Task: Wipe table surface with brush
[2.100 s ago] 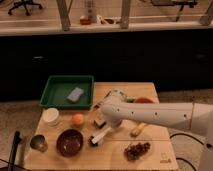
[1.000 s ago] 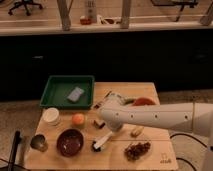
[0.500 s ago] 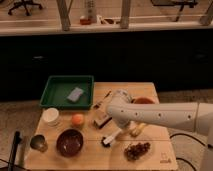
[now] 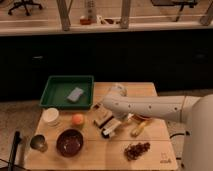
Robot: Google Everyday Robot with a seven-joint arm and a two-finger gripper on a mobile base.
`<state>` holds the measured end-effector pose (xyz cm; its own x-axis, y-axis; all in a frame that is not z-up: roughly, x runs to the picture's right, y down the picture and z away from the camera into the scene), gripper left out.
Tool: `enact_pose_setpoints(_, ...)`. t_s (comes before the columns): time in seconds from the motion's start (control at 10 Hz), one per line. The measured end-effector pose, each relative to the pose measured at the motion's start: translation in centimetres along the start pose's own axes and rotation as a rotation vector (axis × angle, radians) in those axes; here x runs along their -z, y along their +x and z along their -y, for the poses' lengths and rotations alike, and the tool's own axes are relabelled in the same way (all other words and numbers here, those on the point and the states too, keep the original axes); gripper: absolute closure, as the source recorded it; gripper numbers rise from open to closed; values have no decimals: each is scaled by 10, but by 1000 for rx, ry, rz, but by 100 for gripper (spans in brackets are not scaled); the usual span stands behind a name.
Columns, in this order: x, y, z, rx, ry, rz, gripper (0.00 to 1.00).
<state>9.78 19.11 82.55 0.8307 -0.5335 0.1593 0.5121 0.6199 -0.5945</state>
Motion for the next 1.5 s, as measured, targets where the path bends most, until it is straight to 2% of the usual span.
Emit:
enact_pose_setpoints(0.3,11,-40,12,73,34,16,100)
enact_pose_setpoints(0.5,7,-65,3,122,31,36,100)
enact_pose_setpoints(0.7,2,-73,-15,143,14,45,100)
enact_pose_setpoints(1.0,-5,-51,-40,140,-29,30,100)
enact_pose_setpoints(1.2,-10,-19,-51,102,-62,-1,100)
enact_pose_setpoints(1.5,-16,11,-30,61,-81,-30,100)
